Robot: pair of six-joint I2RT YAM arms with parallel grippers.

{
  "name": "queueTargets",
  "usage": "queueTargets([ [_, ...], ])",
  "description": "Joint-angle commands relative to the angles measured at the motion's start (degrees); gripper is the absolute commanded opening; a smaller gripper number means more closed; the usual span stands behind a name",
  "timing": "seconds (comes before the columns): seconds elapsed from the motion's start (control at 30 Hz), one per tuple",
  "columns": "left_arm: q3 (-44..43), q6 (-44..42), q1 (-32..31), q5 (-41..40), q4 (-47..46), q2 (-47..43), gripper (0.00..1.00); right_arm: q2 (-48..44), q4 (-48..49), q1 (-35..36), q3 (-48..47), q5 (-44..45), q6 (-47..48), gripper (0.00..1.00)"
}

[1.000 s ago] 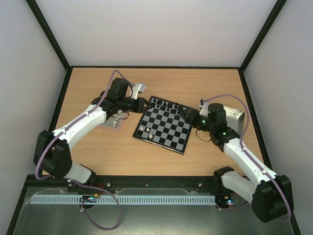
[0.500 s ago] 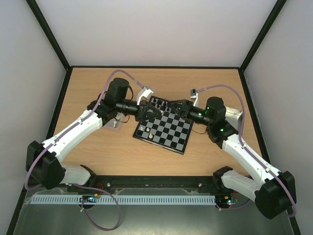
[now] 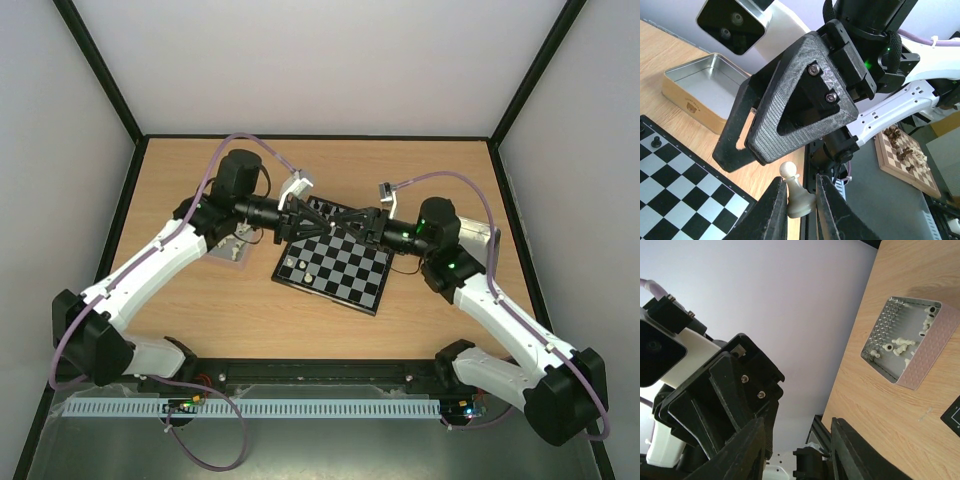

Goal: Set up the chess pieces on the board
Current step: Place the chess piece on the chessboard.

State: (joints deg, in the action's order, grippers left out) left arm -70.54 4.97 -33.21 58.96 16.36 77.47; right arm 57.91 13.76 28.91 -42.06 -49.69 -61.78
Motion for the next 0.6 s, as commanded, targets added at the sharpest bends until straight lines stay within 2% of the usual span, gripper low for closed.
queueTargets([
  [0.0, -1.9, -1.9, -0.2, 1.6, 1.3, 0.9, 0.13, 0.0, 3.6, 0.6, -1.0, -2.1, -1.6, 0.34],
  [0.33, -1.7, -1.4, -0.3, 1.5, 1.0, 1.4, 0.13, -1.2, 10.4, 0.6, 2.6, -0.6, -6.9, 0.32],
  [0.57, -2.1, -0.1, -0.2, 0.7, -0.3, 1.7, 0.13, -1.4, 10.4, 0.6, 2.7, -2.3, -7.0, 0.24],
])
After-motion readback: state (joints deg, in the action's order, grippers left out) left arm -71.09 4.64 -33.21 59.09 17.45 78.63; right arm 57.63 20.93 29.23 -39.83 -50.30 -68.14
